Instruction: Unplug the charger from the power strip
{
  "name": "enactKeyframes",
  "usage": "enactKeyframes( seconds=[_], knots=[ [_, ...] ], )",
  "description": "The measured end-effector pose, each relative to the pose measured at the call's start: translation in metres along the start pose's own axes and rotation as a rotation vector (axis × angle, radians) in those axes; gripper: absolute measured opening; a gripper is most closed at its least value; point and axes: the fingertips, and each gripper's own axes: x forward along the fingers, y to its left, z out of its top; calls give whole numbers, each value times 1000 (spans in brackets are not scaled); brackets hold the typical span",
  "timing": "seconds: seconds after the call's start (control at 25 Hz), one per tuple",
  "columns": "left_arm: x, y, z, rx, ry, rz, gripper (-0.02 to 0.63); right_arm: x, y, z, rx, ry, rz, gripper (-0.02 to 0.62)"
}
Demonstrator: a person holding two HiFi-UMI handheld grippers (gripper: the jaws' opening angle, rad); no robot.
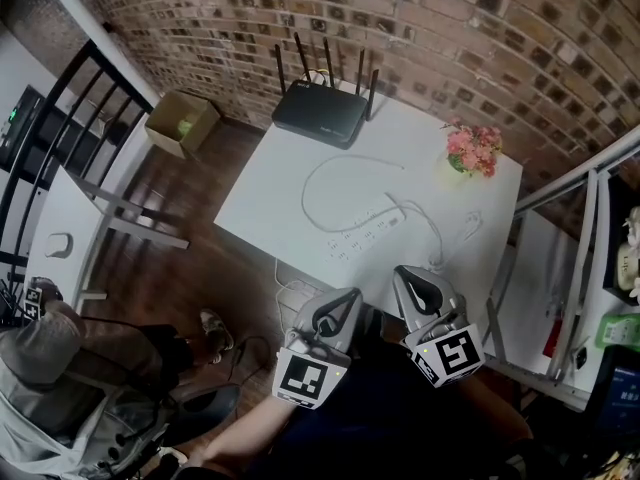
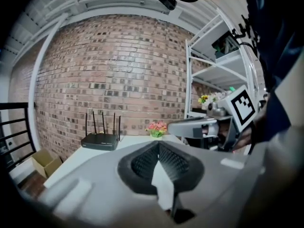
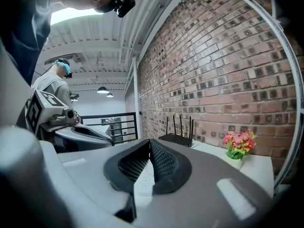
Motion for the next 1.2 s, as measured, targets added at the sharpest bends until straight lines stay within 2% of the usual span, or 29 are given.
enactKeyframes(
  seconds=[0.32,0.64,1.2],
  knots=[
    [-3,-4,20,74,-72,-2,6,-2,7,5,-27,-20,34,12],
    [-1,1,15,12,-65,10,6,-4,4,10,-34,-36,15,11],
    [-2,1,8,9,-49,-2,6,-4,1,2,-5,-18,-1,11]
  ],
)
